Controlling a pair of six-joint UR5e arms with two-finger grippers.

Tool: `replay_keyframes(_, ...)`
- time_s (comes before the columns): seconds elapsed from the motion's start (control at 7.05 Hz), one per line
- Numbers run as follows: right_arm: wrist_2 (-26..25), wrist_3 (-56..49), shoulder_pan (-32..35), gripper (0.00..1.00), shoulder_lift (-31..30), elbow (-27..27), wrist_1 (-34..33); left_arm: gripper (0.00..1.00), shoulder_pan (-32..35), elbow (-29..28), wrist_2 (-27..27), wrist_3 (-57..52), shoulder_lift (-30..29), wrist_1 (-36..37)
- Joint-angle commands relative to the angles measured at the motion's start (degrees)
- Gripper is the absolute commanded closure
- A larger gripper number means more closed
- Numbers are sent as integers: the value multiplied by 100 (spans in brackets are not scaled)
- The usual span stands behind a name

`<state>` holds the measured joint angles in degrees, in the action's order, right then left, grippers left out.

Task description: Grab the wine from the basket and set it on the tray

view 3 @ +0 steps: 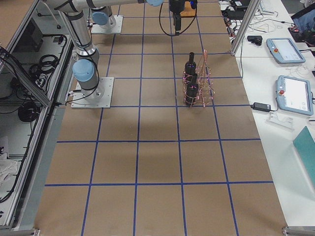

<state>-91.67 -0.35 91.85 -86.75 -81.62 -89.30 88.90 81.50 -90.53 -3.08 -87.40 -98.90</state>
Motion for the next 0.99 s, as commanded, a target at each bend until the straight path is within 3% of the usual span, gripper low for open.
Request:
replay_keyframes(0.0,-9,0,0,0,0,6,-9,8,5,6,0,0,4,-7)
replay_keyframes(0.85,-17,-9,-9,0,9,-3,-18,8,13,76,-9,0,21,-7)
